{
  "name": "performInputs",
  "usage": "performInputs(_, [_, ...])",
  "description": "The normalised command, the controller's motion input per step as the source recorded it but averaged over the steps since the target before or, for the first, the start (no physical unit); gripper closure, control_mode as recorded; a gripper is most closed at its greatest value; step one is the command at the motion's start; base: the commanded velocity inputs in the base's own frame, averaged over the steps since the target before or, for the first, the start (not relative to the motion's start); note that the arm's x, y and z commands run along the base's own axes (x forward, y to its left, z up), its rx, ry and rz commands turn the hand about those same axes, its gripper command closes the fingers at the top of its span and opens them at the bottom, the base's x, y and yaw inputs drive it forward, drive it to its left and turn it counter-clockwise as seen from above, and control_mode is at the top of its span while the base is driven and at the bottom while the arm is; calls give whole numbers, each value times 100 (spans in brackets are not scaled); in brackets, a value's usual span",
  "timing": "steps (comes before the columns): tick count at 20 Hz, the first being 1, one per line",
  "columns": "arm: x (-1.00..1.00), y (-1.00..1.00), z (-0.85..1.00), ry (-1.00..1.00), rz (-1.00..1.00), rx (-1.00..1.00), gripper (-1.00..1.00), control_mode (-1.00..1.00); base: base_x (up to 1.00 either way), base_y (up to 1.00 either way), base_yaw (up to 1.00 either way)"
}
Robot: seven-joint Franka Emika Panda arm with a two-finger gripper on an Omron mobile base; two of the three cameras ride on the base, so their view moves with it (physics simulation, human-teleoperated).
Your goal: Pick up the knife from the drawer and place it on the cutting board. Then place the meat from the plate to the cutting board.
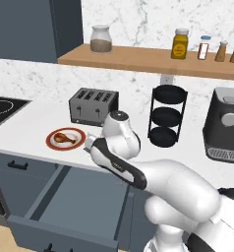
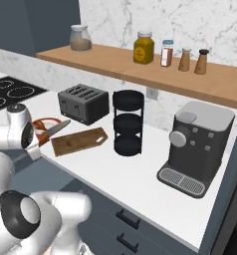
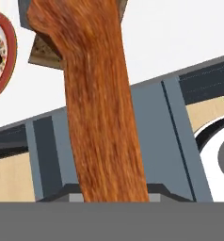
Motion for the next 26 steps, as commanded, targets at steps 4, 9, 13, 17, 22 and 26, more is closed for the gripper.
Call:
performInputs(4, [100,-15,-9,17,-36,-8,100,-100,0,0,0])
performInputs(9, [97,-17,-32,17,-15,-1,100,-100,0,0,0])
performInputs(13, [95,-12,-54,14,0,0,100,-100,0,0,0])
performInputs(17, [87,0,-80,6,0,0,100,-100,0,0,0])
performInputs(22, [61,0,-75,0,-3,-2,100,-100,0,0,0])
performInputs(26, [13,0,-40,0,-4,-1,-100,-100,0,0,0])
